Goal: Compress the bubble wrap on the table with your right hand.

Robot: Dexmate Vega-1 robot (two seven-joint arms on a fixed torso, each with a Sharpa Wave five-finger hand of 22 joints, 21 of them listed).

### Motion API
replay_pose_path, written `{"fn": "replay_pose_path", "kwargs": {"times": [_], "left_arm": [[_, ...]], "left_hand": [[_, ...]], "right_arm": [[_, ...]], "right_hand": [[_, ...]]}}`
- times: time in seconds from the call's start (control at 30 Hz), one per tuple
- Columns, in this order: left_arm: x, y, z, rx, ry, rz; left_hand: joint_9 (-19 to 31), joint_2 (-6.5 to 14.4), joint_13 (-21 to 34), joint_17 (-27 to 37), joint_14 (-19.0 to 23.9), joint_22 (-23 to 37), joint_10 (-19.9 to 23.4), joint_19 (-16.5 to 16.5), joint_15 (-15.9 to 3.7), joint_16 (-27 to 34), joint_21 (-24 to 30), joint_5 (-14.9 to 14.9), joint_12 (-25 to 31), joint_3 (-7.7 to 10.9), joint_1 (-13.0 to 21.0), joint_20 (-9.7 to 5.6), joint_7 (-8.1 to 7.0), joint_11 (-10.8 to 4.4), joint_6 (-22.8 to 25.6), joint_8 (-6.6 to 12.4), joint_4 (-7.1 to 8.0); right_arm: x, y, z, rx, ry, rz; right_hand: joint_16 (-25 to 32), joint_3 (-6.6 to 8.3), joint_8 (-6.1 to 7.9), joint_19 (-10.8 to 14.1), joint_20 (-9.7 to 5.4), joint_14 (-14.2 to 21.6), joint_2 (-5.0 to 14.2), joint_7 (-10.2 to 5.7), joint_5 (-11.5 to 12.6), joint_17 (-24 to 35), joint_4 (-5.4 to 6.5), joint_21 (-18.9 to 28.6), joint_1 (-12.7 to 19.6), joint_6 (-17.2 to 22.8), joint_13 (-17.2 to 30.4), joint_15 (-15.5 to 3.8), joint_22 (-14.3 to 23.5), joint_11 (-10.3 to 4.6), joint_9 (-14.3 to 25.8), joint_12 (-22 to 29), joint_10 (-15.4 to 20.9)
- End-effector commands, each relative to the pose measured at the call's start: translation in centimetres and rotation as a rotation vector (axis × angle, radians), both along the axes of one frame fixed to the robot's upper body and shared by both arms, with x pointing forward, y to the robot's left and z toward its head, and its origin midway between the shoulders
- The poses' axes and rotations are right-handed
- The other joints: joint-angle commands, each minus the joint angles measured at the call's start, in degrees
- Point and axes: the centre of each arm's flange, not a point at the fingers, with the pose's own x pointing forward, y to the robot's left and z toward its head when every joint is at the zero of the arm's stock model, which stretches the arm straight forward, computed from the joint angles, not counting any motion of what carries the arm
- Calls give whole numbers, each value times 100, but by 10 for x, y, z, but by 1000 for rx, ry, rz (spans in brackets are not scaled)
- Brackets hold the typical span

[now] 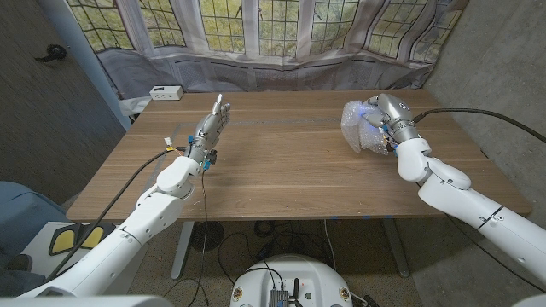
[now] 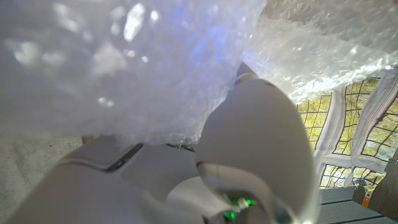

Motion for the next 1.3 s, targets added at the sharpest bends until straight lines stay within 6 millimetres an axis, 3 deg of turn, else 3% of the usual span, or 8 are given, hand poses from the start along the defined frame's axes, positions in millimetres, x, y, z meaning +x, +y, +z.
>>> {"fn": "replay_pose_path", "kwargs": {"times": [0.03,0.17,0.23,0.47,0.6,0.83,1.3], "left_arm": [[0,-1,-2,-7,3,-2],[1,-1,-3,-13,7,-2],[1,-2,-3,-9,6,-1],[3,-4,1,-1,-1,-7],[3,-4,2,-1,-4,-7],[2,-2,2,-7,-5,-5],[1,-1,1,-9,-5,-1]], "left_hand": [[14,15,9,14,35,10,22,-39,15,7,10,0,3,17,49,23,29,5,37,-7,-9],[14,15,9,14,33,10,24,-38,22,6,10,0,4,18,49,24,27,14,39,-7,-9],[14,15,9,14,32,10,27,-35,11,5,12,0,5,19,50,24,27,10,35,-8,-8],[14,15,9,14,34,10,26,-40,15,5,11,-1,4,22,50,21,26,-1,39,-7,-8],[14,15,9,14,31,10,25,-31,13,4,15,-2,3,24,51,19,31,11,36,-8,-8],[14,13,9,14,32,9,39,-10,1,4,23,-2,8,26,51,-1,31,0,27,-12,-8],[14,9,9,13,29,9,40,-11,0,2,21,-4,7,31,52,-16,32,2,27,-12,-9]], "right_arm": [[-6,-3,0,7,-50,-27],[-6,-5,-1,3,-37,-39],[-7,-6,-1,-7,-27,-46],[-7,-6,1,-34,29,-75],[-7,-7,2,-43,39,-83],[-7,-7,5,-55,69,-101],[-11,-8,15,-134,91,-116]], "right_hand": [[-111,-2,-74,-267,-28,429,115,-147,-9,11,77,-23,-18,-15,75,-680,-14,124,23,9,155],[-253,-23,-203,-524,-1,83,115,-193,46,84,144,-58,-208,-200,160,-628,-33,117,45,-69,-24],[-273,-110,-237,-560,35,-8,59,-182,51,135,239,-46,-437,-235,195,-573,-45,118,53,-83,-54],[-451,-314,-351,-763,123,-337,-112,-168,69,104,388,-88,-933,-472,180,-484,-78,104,61,-210,-231],[-632,-404,-419,-1043,260,-656,-192,-135,96,38,445,-197,-1202,-677,132,-392,-100,168,61,-336,-421],[-926,-495,-493,-1500,451,-1289,-295,-114,112,-42,426,-430,-1512,-1234,50,-137,-120,249,63,-568,-939],[-922,-505,-453,-1587,479,-1367,-281,-106,107,-13,391,-506,-1563,-1298,19,-141,-126,207,59,-563,-981]]}}
